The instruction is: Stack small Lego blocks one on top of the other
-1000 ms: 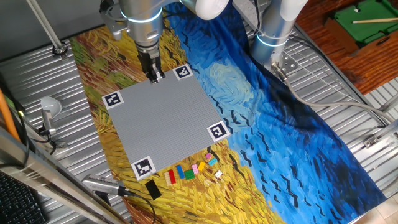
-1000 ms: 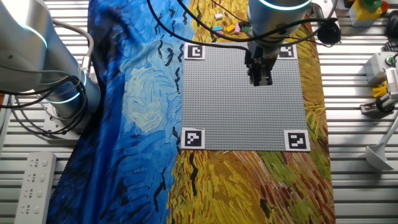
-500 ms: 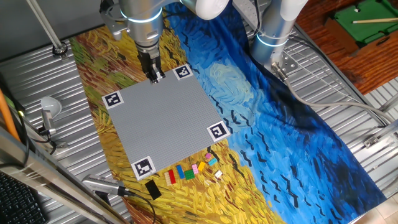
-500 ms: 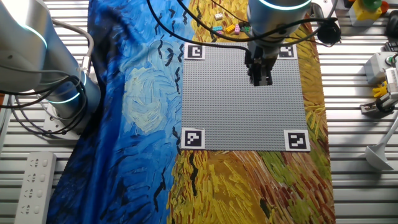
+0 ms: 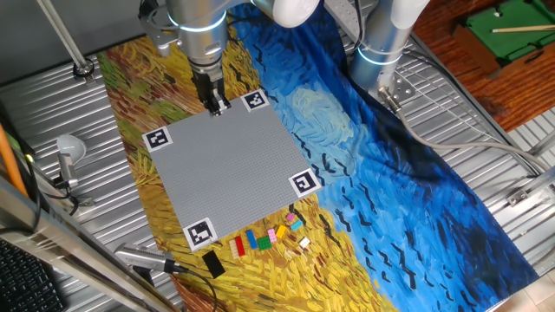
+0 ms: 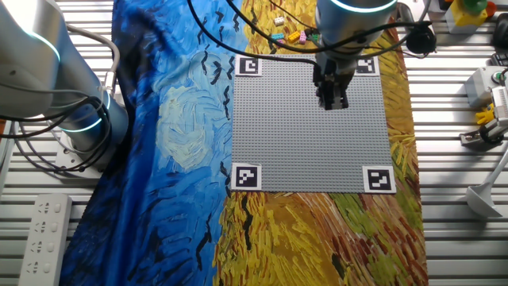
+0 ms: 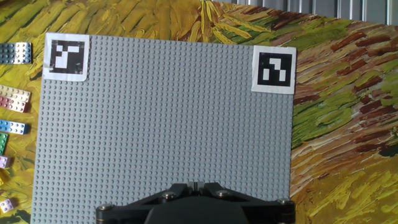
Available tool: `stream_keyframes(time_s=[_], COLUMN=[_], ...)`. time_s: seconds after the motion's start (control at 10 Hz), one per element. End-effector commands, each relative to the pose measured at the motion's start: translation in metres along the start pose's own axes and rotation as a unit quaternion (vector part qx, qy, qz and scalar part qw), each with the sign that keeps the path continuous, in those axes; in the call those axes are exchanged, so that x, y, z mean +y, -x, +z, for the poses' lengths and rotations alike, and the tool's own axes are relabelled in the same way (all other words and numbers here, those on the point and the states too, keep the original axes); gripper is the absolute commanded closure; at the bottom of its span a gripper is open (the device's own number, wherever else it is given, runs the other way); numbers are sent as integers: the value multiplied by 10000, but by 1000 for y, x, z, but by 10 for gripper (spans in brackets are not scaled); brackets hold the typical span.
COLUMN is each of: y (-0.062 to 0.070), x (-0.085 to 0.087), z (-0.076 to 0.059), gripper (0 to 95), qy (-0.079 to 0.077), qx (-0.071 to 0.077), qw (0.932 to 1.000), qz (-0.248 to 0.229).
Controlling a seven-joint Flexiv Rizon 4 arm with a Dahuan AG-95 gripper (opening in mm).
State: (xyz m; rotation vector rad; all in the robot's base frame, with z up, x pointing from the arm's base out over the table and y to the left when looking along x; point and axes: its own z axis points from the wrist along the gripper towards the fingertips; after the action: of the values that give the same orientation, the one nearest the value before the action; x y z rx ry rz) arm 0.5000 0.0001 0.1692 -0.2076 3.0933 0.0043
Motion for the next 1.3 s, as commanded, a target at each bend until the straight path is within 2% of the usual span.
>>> stream_keyframes(time_s=[0.1, 0.6, 0.9, 1.1, 1.3], y=[0, 0, 0, -1, -1], x=[0, -1, -1, -1, -1], z=[2, 7, 8, 8, 8], gripper=[950, 950, 950, 950, 950], qy=[-69, -65, -58, -9, -32], qx=[-42, -84, -63, -130, -122], qw=[9998, 9995, 9996, 9990, 9990], qz=[-171, -309, -276, -417, -433])
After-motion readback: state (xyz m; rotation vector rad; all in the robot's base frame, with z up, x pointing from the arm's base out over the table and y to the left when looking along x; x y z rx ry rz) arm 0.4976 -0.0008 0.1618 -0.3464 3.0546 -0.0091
